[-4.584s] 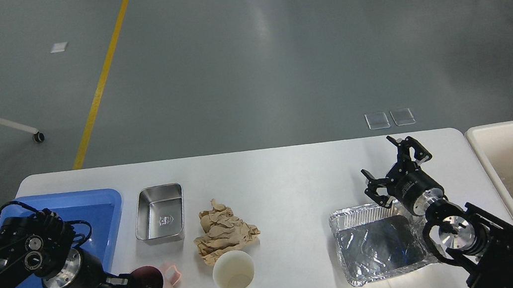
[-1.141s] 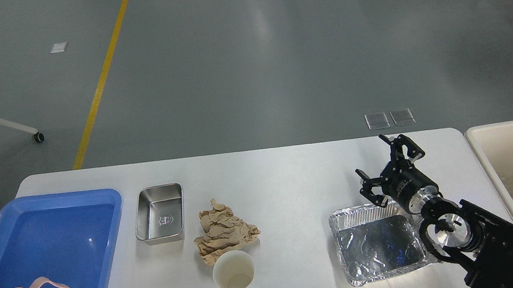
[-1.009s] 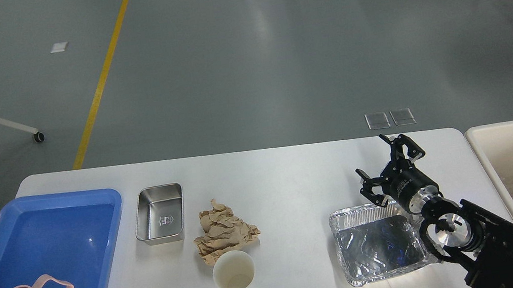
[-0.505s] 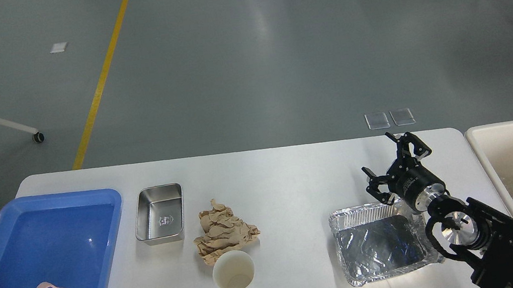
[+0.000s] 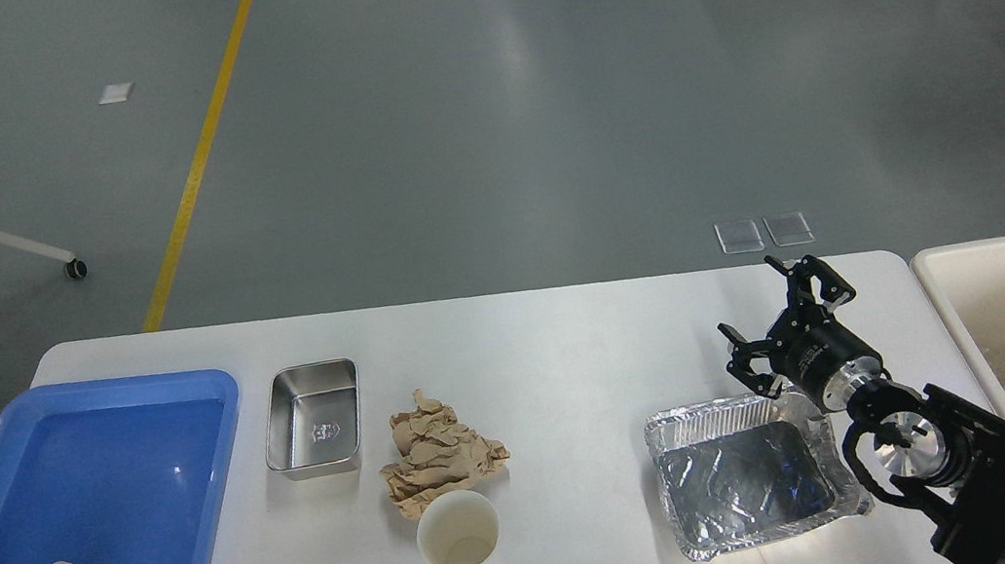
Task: Tidy desktop
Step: 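Release the mug and raise the left gripper away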
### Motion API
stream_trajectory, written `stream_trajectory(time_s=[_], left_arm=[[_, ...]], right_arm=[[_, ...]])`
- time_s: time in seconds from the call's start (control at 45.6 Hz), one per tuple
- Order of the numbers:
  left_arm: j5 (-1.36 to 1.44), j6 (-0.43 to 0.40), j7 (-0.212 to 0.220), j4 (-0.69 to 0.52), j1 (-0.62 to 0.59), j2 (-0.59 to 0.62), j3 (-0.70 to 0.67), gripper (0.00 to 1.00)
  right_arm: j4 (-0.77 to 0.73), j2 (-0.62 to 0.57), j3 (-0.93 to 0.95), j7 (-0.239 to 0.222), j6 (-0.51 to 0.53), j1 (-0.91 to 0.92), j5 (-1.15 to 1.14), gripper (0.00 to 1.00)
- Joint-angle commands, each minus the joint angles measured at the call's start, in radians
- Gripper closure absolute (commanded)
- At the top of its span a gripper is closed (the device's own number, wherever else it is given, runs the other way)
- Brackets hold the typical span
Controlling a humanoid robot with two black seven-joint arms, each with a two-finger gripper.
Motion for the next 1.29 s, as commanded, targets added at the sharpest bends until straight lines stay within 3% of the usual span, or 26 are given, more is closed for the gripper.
stream_trajectory(time_s=[0.0, 0.285, 0.461, 0.614, 0.68, 0.724, 0.965, 1.272], left_arm=[[-0.001, 0.021, -0.001, 0.018, 0.008, -0.029, 0.001, 0.93], [-0.001, 0.045, -0.001, 0.033, 0.043, -0.075, -0.001, 0.91], [-0.005, 0.042, -0.003, 0.045, 0.048, -0.09, -0.001, 0.85], [-0.01, 0.035, 0.0, 0.045, 0.049, -0.081, 0.003, 0.48], [-0.012, 0.022, 0.0, 0.045, 0.048, -0.072, 0.001, 0.23], [-0.012, 0.012, 0.0, 0.045, 0.046, -0.067, 0.001, 0.13], [-0.038, -0.095, 0.005, 0.033, 0.032, -0.009, -0.082, 0.05], [-0.127, -0.095, 0.011, 0.033, 0.032, 0.051, -0.237, 0.03]], right_arm=[[0.0, -0.001, 0.001, 0.0, -0.001, 0.001, 0.001, 0.0], [0.0, -0.012, 0.002, 0.0, 0.0, 0.001, 0.001, 0.0], [0.0, -0.014, 0.002, 0.0, 0.0, 0.001, 0.001, 0.0], [0.0, -0.014, 0.002, 0.0, 0.0, 0.001, 0.001, 0.0], [0.0, -0.014, 0.004, 0.0, 0.0, 0.001, 0.001, 0.0], [0.0, -0.014, 0.002, 0.0, 0.0, 0.005, 0.001, 0.0], [-0.004, -0.012, 0.002, 0.0, 0.0, 0.012, 0.001, 0.0], [-0.014, -0.01, -0.001, 0.0, -0.006, 0.024, 0.001, 0.0]])
